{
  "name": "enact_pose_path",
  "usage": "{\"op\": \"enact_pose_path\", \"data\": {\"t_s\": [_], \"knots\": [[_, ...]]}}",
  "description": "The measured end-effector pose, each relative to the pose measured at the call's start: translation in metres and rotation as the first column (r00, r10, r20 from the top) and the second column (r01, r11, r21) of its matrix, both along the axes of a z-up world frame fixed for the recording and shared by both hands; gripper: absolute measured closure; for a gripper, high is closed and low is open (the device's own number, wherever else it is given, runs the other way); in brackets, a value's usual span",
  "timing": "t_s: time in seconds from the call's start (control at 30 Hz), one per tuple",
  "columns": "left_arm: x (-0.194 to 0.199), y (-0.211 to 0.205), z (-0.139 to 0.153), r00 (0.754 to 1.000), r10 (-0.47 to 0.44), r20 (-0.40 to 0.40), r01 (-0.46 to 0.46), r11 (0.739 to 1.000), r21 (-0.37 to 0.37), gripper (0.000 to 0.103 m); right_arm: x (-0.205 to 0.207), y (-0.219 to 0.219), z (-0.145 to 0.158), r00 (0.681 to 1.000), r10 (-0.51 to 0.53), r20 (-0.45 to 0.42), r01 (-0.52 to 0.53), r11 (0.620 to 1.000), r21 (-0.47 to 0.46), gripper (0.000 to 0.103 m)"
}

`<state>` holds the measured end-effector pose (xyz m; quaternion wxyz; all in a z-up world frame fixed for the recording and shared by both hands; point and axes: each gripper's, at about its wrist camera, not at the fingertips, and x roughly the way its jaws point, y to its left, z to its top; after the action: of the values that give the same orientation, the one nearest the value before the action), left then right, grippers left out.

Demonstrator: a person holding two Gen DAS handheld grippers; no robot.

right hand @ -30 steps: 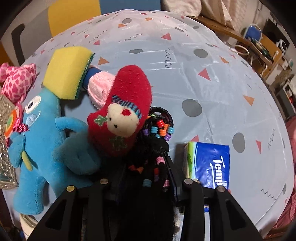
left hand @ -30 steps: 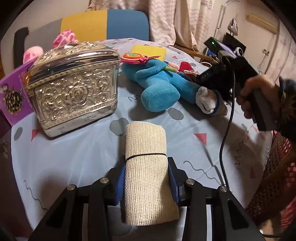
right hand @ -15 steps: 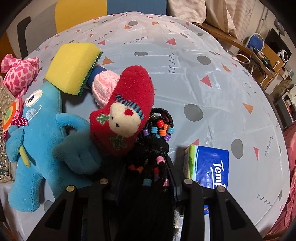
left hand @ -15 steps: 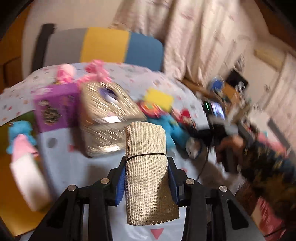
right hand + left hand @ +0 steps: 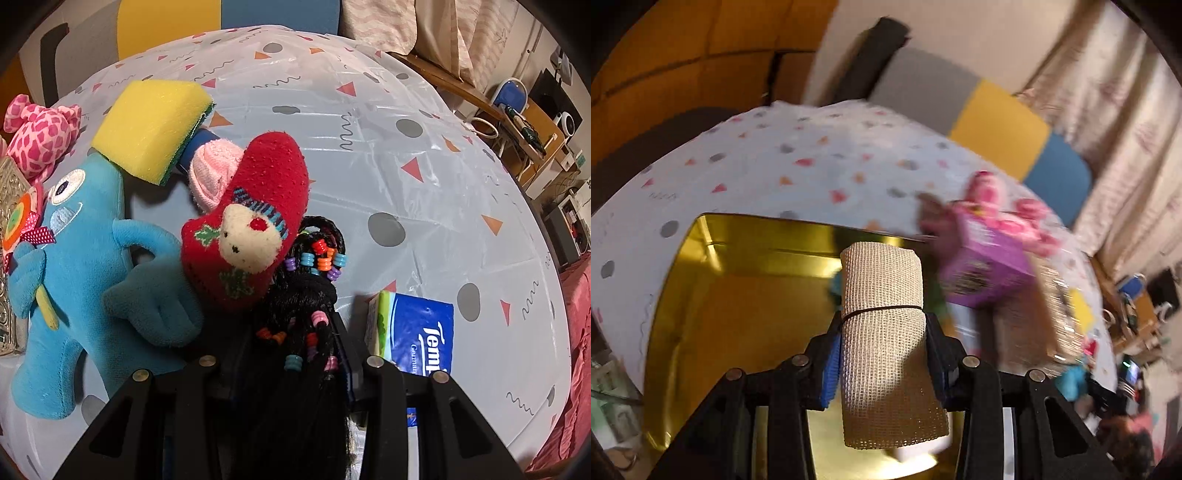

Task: Organize soft objects
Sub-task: 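Carry the beige cloth to the tray with left tool while right tool grasps the black doll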

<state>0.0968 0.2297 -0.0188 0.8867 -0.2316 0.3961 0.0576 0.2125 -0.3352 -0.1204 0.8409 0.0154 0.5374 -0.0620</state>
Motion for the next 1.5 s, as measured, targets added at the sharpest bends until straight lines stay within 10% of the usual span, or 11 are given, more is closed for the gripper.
{"op": "enact_pose_path", "data": {"t_s": [0.47,0.97,1.5], "knots": [[0.069,0.032,-0.065,0.979,0.088,-0.181,-0.082,0.996,0.042,0.054,0.001,0.001,0.0,1.0,0.004,-0.001,-0.004,1.0,-0.008,0.064],[-0.034,-0.026,0.006,0.996,0.043,0.082,-0.06,0.972,0.227,0.036,0.001,0.003,0.0,1.0,0.013,0.002,-0.013,1.0,-0.026,0.065],[-0.085,-0.101,0.015,0.994,-0.021,0.11,-0.02,0.934,0.356,0.026,-0.001,0.006,0.001,1.0,0.027,0.004,-0.027,0.998,-0.048,0.065]]}}
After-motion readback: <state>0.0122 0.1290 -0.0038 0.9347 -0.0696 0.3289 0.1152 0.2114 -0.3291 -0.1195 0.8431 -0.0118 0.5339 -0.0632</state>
